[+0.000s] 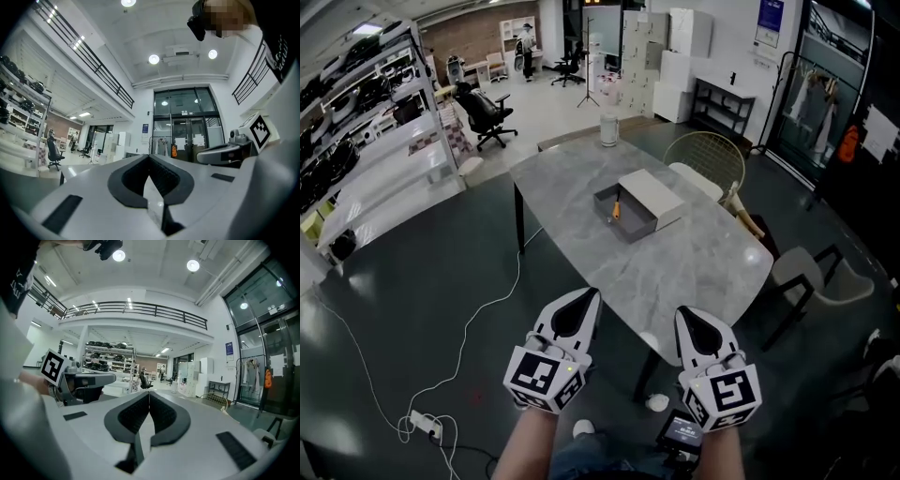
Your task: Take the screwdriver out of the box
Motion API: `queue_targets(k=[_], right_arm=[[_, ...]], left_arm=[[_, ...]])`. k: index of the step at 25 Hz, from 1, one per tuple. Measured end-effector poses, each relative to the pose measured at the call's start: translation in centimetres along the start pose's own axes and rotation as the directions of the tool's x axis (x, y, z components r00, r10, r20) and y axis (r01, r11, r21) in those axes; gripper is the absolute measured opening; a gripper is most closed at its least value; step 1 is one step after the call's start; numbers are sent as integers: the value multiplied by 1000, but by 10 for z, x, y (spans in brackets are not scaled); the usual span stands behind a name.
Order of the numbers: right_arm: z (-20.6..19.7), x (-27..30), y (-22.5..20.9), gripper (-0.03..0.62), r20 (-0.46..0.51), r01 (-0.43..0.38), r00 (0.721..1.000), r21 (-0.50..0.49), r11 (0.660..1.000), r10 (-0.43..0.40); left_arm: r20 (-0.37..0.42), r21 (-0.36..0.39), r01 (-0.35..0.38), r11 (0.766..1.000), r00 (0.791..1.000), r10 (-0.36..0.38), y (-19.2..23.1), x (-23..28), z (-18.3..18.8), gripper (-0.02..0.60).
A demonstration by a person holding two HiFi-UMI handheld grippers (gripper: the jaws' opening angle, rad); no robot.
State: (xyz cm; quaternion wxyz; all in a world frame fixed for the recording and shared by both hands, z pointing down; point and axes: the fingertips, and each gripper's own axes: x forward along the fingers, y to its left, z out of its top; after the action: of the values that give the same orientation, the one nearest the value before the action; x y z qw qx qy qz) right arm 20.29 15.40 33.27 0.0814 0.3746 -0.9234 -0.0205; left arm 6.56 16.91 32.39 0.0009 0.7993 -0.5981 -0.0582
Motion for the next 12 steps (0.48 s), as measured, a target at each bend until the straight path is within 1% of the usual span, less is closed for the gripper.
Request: queue_targets(k=[5, 9, 12], right_arm=[[11, 28, 15, 26, -5, 33, 999, 6, 999, -33], [14, 43, 27, 26, -9, 24, 1000, 20, 1000, -24], [11, 52, 28, 26, -25, 14, 1000, 27, 1000, -13]], left_arm=[[-10, 4, 37, 999, 999, -37, 29, -3, 4, 12], [0, -8, 27, 1000, 1000, -27, 48, -7, 8, 12], [-7, -17, 17, 1000, 1000, -17, 58, -5, 6, 12]])
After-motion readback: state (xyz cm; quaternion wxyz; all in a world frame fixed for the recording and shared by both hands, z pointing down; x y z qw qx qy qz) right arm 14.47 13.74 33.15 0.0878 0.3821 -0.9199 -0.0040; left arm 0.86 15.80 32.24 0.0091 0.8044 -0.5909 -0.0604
